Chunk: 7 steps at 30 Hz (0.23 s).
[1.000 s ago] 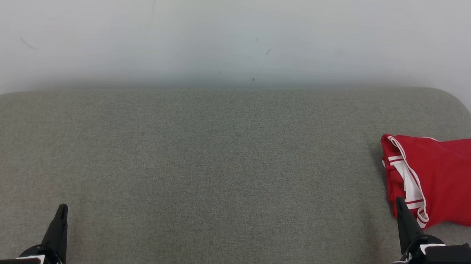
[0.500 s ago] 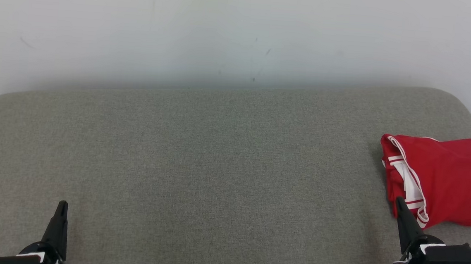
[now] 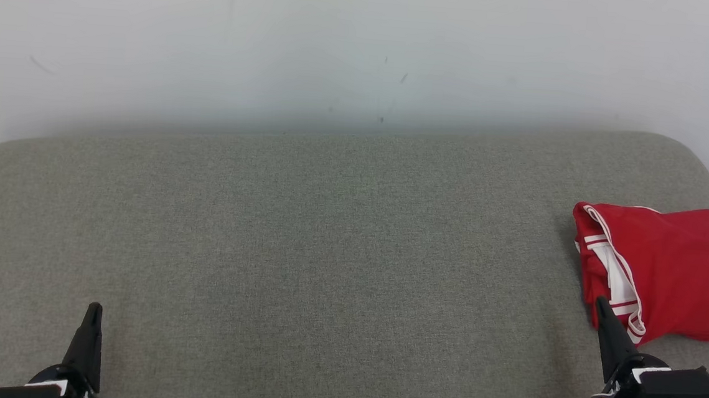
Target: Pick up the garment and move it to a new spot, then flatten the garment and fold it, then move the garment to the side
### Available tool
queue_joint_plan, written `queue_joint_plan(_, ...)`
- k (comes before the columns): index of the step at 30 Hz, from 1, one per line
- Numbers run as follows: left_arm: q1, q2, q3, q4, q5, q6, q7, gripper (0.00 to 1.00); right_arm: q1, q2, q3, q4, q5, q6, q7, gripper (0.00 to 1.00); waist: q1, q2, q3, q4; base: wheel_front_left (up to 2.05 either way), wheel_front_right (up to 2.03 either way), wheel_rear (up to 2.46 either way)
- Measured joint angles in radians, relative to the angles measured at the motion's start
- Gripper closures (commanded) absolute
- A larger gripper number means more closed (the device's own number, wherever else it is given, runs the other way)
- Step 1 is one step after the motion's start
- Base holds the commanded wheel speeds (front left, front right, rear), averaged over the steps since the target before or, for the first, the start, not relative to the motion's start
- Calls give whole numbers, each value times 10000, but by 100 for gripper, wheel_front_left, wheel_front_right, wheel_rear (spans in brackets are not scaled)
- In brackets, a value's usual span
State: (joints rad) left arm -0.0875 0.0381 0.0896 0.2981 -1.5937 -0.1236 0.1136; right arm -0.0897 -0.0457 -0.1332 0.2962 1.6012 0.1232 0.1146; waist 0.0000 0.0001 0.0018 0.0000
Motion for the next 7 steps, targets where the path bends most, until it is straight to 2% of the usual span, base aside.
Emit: queue_joint_plan(7,0,0,0,0,0,0,0,100,0,0,0,-2,0,0,0,100,0,0,0,0,0,0,0)
